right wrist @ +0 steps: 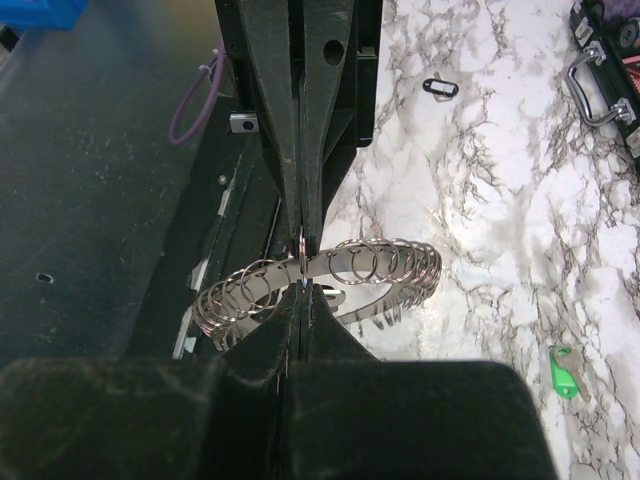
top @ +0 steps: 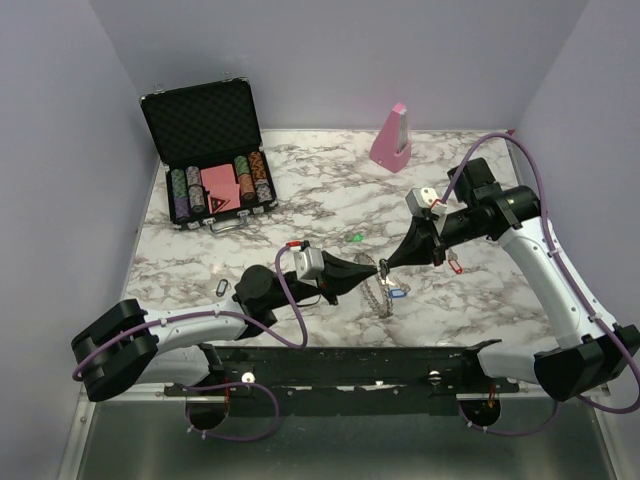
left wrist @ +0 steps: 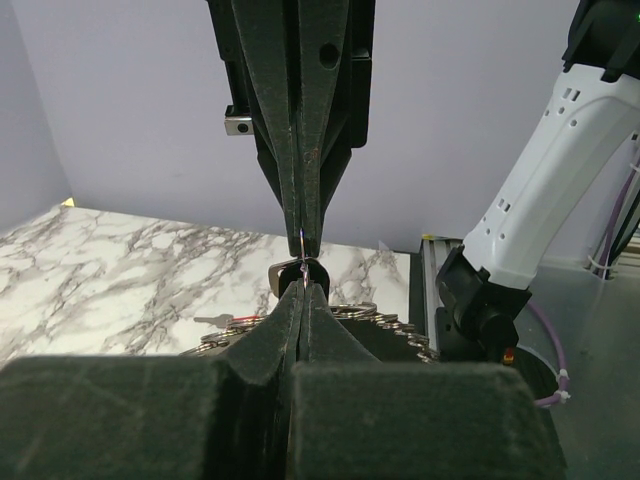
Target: Put the keys on the keyring
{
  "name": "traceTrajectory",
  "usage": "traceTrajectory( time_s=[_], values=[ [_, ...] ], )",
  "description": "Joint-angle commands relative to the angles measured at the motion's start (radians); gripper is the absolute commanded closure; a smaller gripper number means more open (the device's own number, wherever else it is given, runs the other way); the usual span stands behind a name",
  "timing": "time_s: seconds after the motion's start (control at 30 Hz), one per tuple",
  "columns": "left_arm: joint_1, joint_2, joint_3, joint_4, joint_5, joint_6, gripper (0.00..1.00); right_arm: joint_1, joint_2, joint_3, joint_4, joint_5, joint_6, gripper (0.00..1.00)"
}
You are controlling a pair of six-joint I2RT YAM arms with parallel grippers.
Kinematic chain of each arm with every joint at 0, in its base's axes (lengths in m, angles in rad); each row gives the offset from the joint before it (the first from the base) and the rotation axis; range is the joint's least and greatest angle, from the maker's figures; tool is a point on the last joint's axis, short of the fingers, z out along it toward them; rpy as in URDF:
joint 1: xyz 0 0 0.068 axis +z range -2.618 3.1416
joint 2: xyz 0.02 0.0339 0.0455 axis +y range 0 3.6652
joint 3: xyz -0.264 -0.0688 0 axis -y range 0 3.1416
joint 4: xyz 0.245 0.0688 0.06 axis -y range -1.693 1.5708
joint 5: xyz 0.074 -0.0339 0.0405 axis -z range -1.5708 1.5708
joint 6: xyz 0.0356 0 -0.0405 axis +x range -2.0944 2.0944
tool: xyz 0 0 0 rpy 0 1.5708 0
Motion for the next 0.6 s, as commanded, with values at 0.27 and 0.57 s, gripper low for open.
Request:
traceTrajectory(
  time_s=[0.27, 0.57],
  values=[
    [0.0, -0.013, 0.042, 0.049, 0.018, 0.009, 1.0, 0.008, -0.017, -0.01, -0.013, -0.036, -0.009, 1.0],
    [0.0, -0.005, 0.04, 0.056, 0.025, 0.009, 1.0, 0.01, -0.016, -0.005, -0.023, -0.048, -0.016, 1.0]
  ],
)
